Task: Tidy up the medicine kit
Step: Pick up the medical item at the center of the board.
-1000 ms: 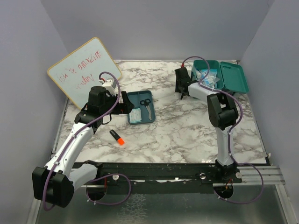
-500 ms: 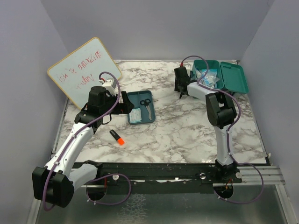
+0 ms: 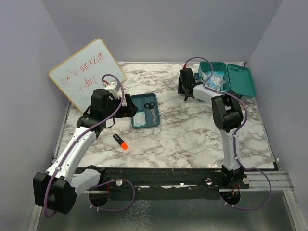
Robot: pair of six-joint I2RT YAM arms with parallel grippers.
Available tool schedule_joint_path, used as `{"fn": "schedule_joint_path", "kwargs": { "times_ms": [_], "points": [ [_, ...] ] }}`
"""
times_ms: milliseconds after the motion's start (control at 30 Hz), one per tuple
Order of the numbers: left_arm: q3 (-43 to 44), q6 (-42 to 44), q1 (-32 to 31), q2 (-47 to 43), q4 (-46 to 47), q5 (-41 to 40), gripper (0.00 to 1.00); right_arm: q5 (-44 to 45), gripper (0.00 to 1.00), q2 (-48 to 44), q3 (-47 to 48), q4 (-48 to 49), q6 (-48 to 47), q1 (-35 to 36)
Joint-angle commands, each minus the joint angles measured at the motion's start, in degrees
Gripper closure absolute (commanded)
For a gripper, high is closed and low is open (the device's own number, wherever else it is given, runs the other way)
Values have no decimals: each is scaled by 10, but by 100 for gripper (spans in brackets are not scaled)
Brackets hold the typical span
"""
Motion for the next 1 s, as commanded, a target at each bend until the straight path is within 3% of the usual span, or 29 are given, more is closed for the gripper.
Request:
{"fn": "schedule_joint_path", "kwargs": {
  "times_ms": [0, 400, 667, 967],
  "points": [
    [-2, 6, -2, -13, 8, -10, 1, -36, 56, 27, 18, 10, -21, -4],
    [-3, 7, -2, -11, 8, -11, 1, -38, 57, 56, 55, -3, -24, -4],
    [-1, 7, -2, -8, 5, -18, 1, -47, 68, 49, 50, -3, -20, -3],
    [-1, 7, -2, -5, 5, -20, 1, -70, 63, 33, 33, -5, -17, -2]
  ]
}}
